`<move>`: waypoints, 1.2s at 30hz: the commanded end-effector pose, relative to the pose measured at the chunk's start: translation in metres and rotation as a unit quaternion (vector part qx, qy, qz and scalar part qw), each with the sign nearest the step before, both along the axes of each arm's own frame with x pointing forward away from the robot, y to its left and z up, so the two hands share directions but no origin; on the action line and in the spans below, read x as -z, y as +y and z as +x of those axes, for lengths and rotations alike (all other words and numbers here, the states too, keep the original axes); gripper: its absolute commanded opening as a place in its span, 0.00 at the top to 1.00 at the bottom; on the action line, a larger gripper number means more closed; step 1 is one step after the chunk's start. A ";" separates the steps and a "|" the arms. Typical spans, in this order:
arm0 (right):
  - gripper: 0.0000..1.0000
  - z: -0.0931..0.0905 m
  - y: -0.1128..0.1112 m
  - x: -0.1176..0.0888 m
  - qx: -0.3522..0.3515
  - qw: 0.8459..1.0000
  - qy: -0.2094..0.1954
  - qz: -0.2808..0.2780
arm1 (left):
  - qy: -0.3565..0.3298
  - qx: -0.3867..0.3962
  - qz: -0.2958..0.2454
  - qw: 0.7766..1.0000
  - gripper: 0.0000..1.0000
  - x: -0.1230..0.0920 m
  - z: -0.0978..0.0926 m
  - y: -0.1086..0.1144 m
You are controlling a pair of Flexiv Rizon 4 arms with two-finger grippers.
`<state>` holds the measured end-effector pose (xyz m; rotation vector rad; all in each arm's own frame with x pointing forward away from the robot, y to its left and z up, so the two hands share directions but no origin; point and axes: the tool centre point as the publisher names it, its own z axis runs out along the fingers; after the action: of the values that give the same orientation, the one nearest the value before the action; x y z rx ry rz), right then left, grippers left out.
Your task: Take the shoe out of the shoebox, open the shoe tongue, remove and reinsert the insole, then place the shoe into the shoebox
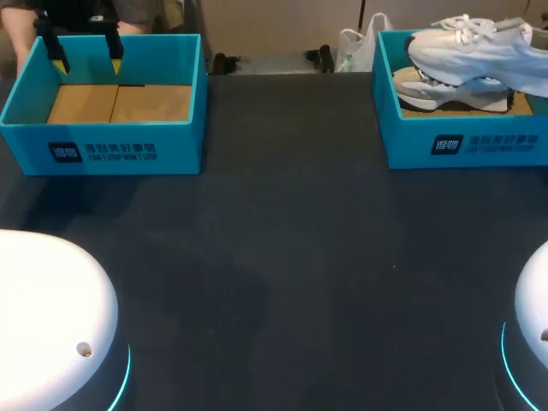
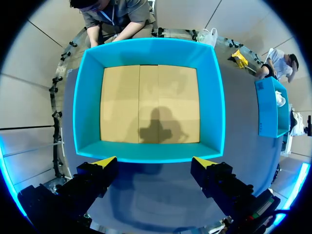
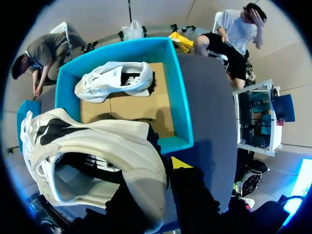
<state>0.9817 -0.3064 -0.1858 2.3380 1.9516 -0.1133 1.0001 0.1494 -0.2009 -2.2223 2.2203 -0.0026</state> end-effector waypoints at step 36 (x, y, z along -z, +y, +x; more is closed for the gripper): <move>1.00 -0.159 0.178 -0.081 0.018 0.999 -0.022 -0.030 | 0.000 0.000 0.000 1.000 0.00 -0.001 0.000 0.000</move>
<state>0.8280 -0.1351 -0.1038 2.3240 1.8582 -0.1244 1.0001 0.1494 -0.2009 -2.2224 2.2203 -0.0028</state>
